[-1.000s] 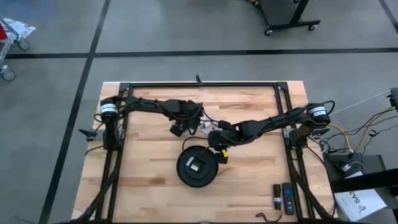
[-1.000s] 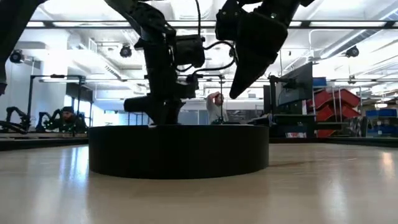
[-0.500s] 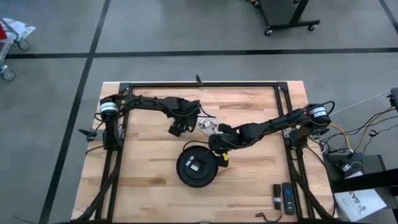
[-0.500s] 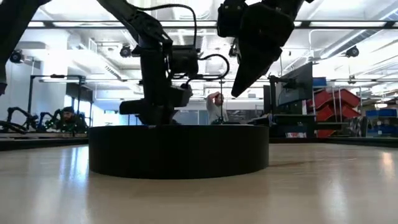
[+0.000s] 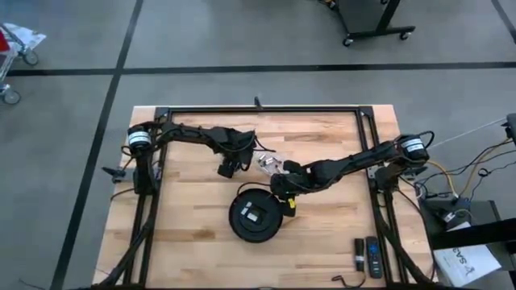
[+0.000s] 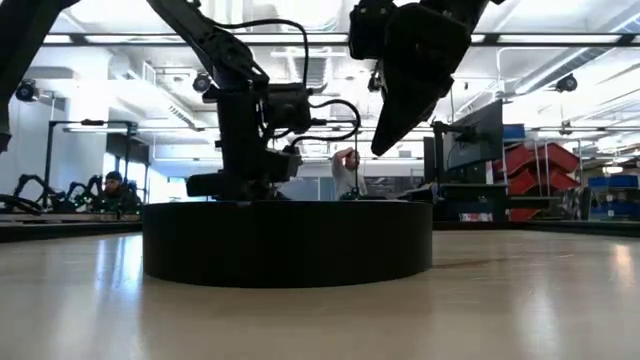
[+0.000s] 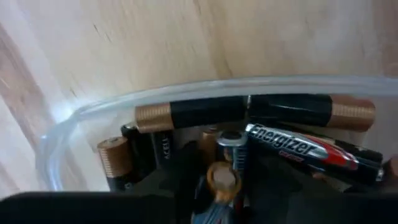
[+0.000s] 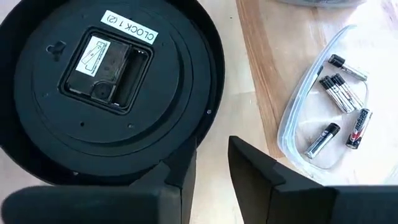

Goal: Insert battery
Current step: Insert the silver battery into the clock's battery compartment

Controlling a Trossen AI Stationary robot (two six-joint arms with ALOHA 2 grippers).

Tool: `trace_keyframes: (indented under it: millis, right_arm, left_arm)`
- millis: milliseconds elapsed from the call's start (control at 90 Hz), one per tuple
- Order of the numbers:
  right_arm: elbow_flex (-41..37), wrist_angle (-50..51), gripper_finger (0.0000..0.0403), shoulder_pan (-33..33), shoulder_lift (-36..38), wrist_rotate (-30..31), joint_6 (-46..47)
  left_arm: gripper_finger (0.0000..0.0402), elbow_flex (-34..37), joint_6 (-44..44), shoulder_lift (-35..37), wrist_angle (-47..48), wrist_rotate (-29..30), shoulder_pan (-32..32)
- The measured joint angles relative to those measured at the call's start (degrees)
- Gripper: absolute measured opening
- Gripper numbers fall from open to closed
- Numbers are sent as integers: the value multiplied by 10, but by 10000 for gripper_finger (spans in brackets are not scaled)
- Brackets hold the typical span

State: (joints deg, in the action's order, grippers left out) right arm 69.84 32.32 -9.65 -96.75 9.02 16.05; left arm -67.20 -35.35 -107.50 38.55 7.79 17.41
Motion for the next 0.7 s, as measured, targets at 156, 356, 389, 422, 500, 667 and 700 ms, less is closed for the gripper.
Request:
trace_keyframes:
  millis: [156, 356, 389, 422, 500, 667, 700]
  right_arm:
    - [0, 0, 70, -1, 0, 0, 0]
    - [0, 4, 51, -3, 0, -1, -1]
    - [0, 4, 48, -3, 0, -1, -1]
    - [0, 5, 46, -3, 0, -1, -1]
    - [0, 4, 41, -5, 0, -1, -1]
    - [0, 5, 38, -9, 0, -2, 0]
    - [0, 5, 38, -10, 0, -2, 0]
  left_arm:
    - [34, -5, 17, 0, 7, 0, 0]
    - [29, -17, 22, 1, 21, 0, -1]
    - [31, -18, 25, 3, 22, 1, -1]
    - [36, -19, 28, 5, 22, 1, -1]
    - [45, -19, 32, 13, 21, 2, -1]
    - [33, -20, 51, 40, 29, -24, -1]
    - [30, -20, 56, 47, 28, -40, -1]
